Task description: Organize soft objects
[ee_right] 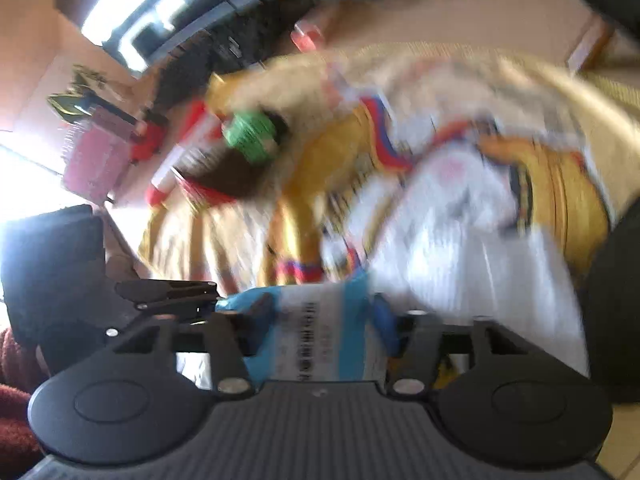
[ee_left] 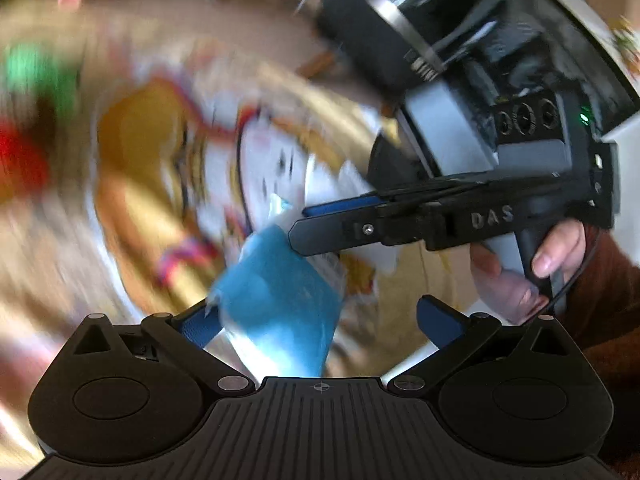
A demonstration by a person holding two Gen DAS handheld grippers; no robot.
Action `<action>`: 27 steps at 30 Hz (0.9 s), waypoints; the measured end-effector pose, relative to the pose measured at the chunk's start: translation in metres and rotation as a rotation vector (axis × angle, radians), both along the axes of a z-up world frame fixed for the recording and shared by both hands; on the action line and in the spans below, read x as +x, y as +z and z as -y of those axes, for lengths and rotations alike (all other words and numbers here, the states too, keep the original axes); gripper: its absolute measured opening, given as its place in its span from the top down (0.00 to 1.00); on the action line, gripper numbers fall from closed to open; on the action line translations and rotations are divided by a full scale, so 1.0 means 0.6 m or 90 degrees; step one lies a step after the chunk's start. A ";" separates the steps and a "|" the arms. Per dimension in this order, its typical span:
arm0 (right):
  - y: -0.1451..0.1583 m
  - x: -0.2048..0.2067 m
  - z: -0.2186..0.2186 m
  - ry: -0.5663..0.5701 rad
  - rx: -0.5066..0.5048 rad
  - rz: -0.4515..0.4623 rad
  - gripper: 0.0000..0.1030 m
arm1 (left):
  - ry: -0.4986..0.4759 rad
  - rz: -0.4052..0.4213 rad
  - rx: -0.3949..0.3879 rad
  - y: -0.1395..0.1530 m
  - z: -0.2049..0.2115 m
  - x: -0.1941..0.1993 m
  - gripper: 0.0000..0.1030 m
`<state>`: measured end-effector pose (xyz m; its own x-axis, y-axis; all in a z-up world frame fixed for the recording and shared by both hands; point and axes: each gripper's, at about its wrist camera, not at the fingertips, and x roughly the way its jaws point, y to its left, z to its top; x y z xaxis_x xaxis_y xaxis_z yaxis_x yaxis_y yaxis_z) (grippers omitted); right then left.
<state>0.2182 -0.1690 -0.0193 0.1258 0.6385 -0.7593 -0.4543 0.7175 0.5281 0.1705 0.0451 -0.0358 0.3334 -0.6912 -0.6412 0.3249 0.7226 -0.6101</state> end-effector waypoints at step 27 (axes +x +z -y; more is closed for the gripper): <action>-0.029 0.107 0.002 -0.145 0.012 -0.054 0.30 | 0.093 -0.101 -0.055 -0.047 -0.062 0.114 0.00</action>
